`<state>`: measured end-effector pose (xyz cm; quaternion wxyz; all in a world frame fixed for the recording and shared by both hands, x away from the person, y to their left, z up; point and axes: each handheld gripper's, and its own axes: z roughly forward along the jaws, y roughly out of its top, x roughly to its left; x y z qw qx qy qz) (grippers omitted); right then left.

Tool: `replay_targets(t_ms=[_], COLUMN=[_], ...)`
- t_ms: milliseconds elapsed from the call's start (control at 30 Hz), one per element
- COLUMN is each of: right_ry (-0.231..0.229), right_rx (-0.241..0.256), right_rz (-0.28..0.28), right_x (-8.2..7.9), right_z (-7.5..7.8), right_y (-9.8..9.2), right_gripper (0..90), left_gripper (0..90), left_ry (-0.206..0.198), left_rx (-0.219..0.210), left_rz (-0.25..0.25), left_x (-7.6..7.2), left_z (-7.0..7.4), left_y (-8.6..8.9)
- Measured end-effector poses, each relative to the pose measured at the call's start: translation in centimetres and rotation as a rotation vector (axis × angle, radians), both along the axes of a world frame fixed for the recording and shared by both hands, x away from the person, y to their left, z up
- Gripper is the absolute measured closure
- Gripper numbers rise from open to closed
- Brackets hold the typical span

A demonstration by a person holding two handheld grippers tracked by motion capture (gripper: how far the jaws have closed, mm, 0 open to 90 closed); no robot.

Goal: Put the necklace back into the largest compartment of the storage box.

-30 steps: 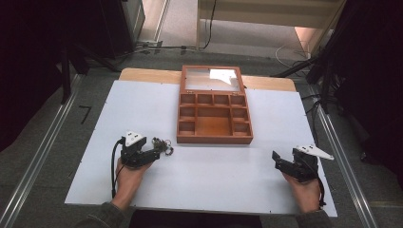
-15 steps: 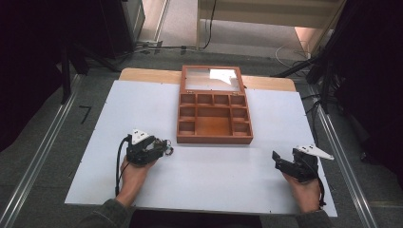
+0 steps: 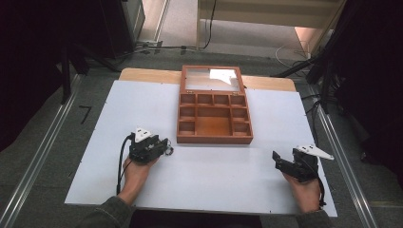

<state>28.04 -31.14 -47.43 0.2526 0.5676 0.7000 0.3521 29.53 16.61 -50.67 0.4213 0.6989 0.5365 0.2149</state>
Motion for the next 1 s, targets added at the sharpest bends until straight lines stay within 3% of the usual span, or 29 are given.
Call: replay_targets(t_ms=[300, 600, 733, 1000], right_ry=[-0.002, -0.001, 0.000, 0.000], right_rx=[-0.002, -0.003, -0.001, -0.001], right_rz=[0.000, -0.001, -0.003, -0.002], right_x=[0.00, 0.00, -0.01, -0.03], right_z=[-0.01, 0.00, 0.01, 0.03], right_y=[0.02, 0.04, 0.00, -0.04], right_gripper=[18.8, 18.9, 19.0, 19.0], left_gripper=[69.8, 77.6, 85.0, 87.0], left_ry=[0.004, -0.004, -0.003, 0.010], left_rx=[0.008, 0.048, 0.063, 0.030], left_rz=[-0.022, -0.040, -0.058, -0.053], left_x=[0.08, 0.11, 0.12, 0.14], left_z=[-0.11, -0.21, -0.18, -0.07], left_y=[-0.08, -0.57, -0.84, -0.66])
